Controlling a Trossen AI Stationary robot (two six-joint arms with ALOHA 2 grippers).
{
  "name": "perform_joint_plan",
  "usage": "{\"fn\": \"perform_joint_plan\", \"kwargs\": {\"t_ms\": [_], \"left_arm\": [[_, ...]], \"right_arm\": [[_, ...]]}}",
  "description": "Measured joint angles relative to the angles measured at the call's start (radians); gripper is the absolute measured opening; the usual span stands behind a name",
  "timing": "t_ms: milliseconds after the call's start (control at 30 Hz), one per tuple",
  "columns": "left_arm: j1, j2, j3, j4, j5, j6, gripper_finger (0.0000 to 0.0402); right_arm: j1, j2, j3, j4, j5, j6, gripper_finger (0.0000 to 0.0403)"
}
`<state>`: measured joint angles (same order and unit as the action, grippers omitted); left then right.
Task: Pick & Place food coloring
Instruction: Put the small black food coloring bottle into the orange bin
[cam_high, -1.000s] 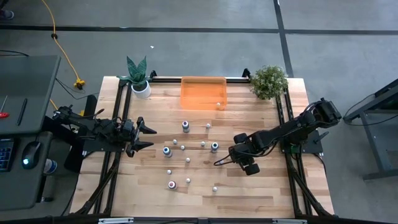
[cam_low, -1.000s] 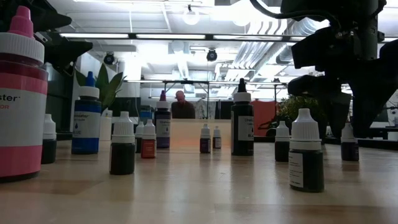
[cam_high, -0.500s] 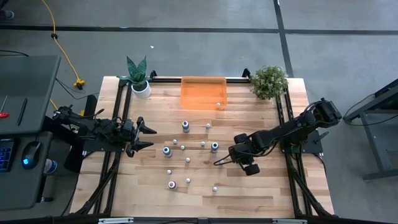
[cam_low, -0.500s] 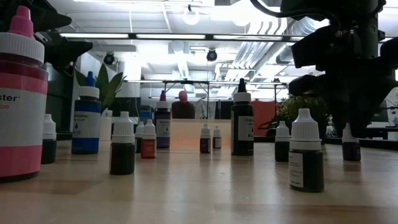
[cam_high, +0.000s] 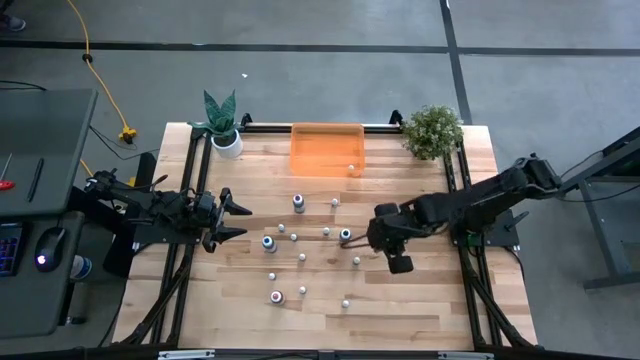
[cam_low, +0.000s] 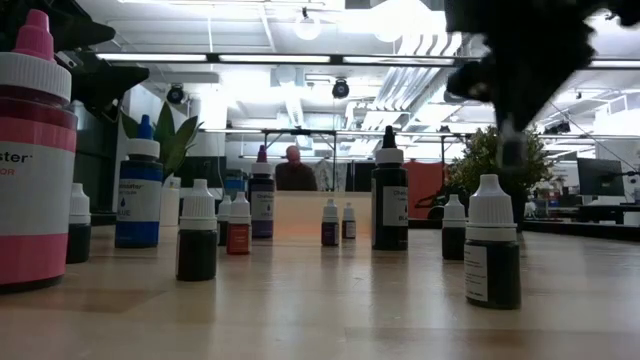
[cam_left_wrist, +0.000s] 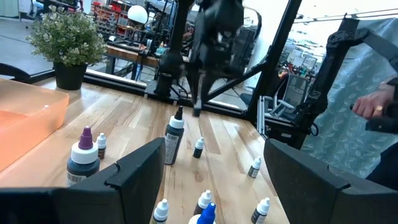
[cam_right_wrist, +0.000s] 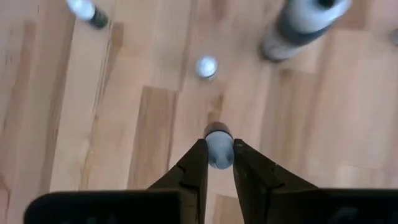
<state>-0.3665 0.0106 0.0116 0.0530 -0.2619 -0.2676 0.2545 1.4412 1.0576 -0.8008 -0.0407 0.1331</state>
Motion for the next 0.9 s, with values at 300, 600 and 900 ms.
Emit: {"fn": "perform_joint_plan", "kwargs": {"t_ms": [300, 600, 900], "left_arm": [[0.000, 0.000, 0.000, 0.000, 0.000, 0.000, 0.0271], [0.000, 0.000, 0.000, 0.000, 0.000, 0.000, 0.0271], [0.000, 0.000, 0.000, 0.000, 0.000, 0.000, 0.0271]], "right_arm": [[-0.113, -0.005, 0.274, -0.148, 0.041, -0.090, 0.0049], [-0.260, -0.003, 0.418, -0.160, 0.124, -0.115, 0.0053], [-0.388, 0.099, 0.511, -0.088, 0.150, -0.115, 0.0059]]}}
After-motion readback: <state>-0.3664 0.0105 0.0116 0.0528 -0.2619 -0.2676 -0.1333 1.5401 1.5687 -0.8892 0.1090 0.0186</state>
